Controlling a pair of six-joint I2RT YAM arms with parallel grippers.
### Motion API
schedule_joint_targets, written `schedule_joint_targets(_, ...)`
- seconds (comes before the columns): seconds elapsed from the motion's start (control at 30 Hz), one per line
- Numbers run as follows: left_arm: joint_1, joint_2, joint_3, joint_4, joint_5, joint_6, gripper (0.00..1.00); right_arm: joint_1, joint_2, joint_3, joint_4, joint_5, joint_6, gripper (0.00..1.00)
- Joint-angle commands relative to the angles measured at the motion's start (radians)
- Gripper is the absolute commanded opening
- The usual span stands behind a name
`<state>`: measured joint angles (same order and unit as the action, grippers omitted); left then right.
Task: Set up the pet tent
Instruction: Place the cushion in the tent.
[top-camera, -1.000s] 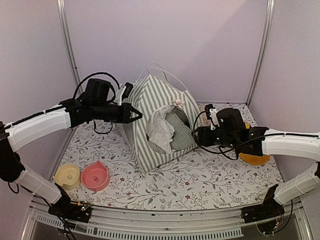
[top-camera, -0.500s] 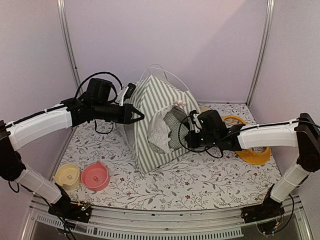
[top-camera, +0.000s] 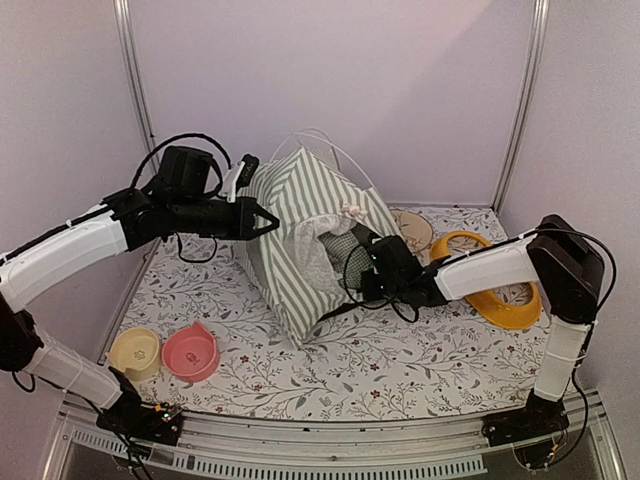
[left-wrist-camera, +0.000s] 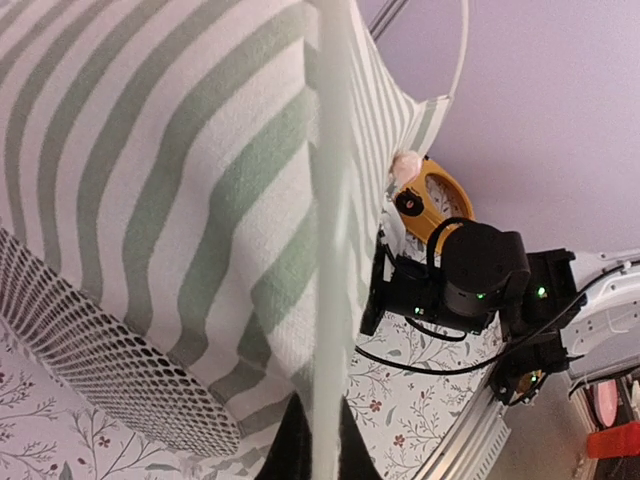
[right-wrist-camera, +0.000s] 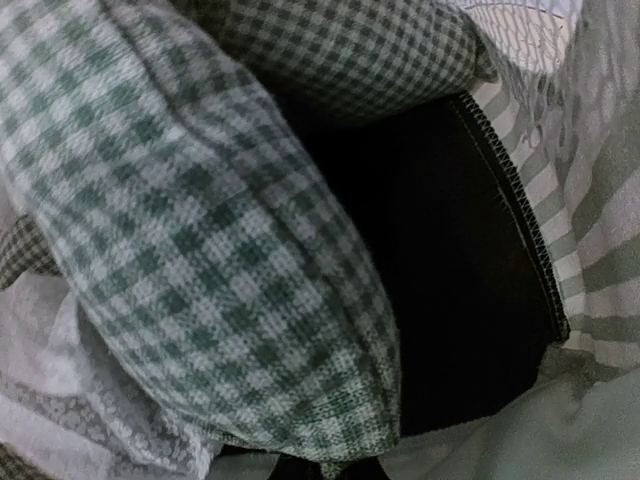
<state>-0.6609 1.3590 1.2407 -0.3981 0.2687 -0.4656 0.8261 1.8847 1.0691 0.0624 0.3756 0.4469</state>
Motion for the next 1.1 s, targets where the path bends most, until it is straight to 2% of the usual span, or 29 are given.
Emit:
schedule_joint_targets(0.0, 0.056, -0.111, -0.022, -0.033, -0.118, -0.087, 0.0, -0.011, -0.093, -0.104, -0.072, 0.03, 0.055, 0.11)
schedule_joint_targets(0.03, 0.059, -0.113, -0.025, -0.034, -0.121, -0.086, 0.0, -0.01, -0.129, -0.118, -0.084, 0.02, 0.059, 0.16)
schedule_joint_targets(0.13, 0.061, -0.095, -0.032, -0.028, -0.072, -0.079, 0.0, 0.0, -0.283, -0.161, -0.07, -0.03, 0.05, 0.43)
schedule_joint_targets(0.2, 0.06, -0.084, -0.046, -0.005, -0.029, -0.078, 0.0, 0.02, -0.374, -0.181, -0.025, -0.09, 0.029, 0.55)
schedule_joint_targets(0.27, 0.055, -0.072, -0.046, 0.001, -0.007, -0.08, 0.0, 0.053, -0.431, -0.18, 0.022, -0.145, 0.003, 0.6)
schedule_joint_targets(0.33, 0.048, -0.062, -0.045, 0.004, -0.004, -0.078, 0.0, 0.082, -0.447, -0.146, 0.034, -0.173, -0.018, 0.6)
schedule_joint_targets(0.47, 0.044, -0.063, -0.041, 0.0, -0.022, -0.085, 0.0, 0.103, -0.423, -0.058, -0.049, -0.197, -0.031, 0.65)
schedule_joint_targets(0.57, 0.044, -0.078, -0.044, -0.005, -0.075, -0.101, 0.0, 0.104, -0.419, -0.03, -0.118, -0.196, -0.008, 0.73)
schedule_joint_targets(0.63, 0.043, -0.092, -0.059, 0.01, -0.094, -0.118, 0.0, 0.106, -0.453, -0.073, -0.068, -0.245, -0.014, 0.83)
schedule_joint_targets(0.7, 0.041, -0.101, -0.078, 0.04, -0.106, -0.133, 0.0, 0.112, -0.492, -0.117, -0.02, -0.267, -0.016, 0.83)
schedule_joint_targets(0.87, 0.032, -0.085, -0.094, 0.065, -0.078, -0.138, 0.0, 0.115, -0.489, -0.126, 0.014, -0.18, -0.016, 0.81)
schedule_joint_targets(0.97, 0.015, -0.071, -0.09, 0.071, -0.071, -0.13, 0.0, 0.113, -0.39, -0.023, 0.009, -0.15, -0.05, 0.74)
schedule_joint_targets(1.07, 0.003, -0.061, -0.086, 0.074, -0.073, -0.131, 0.0, 0.089, -0.211, 0.127, -0.082, -0.094, -0.034, 0.7)
